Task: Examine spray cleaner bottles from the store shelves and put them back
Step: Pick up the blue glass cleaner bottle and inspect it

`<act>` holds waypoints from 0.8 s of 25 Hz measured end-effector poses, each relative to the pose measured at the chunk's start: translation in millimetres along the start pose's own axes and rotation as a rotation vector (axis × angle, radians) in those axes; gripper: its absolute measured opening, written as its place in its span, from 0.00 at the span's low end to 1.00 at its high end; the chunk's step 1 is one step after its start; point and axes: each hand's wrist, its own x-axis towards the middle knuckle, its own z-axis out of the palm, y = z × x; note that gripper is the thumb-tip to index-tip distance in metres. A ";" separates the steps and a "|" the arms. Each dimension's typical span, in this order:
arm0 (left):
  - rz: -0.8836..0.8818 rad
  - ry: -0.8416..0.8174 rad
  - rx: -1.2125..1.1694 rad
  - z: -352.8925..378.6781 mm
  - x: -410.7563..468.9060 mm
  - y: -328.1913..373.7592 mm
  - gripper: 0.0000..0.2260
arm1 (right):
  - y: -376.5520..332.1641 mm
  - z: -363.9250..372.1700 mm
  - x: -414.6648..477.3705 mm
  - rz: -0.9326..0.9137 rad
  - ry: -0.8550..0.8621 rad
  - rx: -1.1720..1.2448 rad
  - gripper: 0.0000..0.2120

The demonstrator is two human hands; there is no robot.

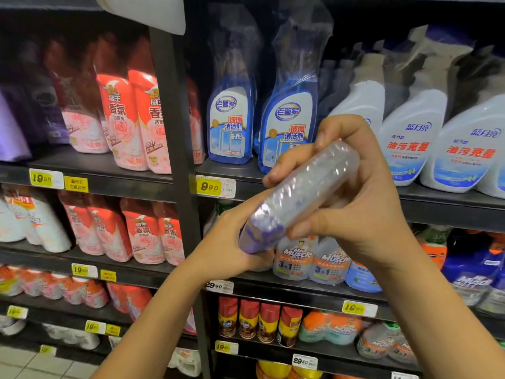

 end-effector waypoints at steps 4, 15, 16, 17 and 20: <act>0.054 -0.010 -0.149 3.5 -1.4 1.2 0.33 | 10.5 -6.3 2.3 0.047 0.332 -0.012 0.30; -0.031 0.183 -0.865 21.0 -1.0 6.2 0.29 | 29.7 -40.8 0.2 0.455 0.505 -0.211 0.24; -0.031 0.224 -0.898 13.3 5.7 9.7 0.27 | 32.8 -41.6 -9.4 0.506 0.503 -0.243 0.23; -0.039 0.252 -0.913 4.6 12.7 12.8 0.25 | 36.7 -39.8 -19.9 0.567 0.470 -0.240 0.23; -0.079 0.274 -0.892 -19.2 31.0 20.0 0.19 | 49.0 -25.2 -34.5 0.788 0.255 -0.195 0.27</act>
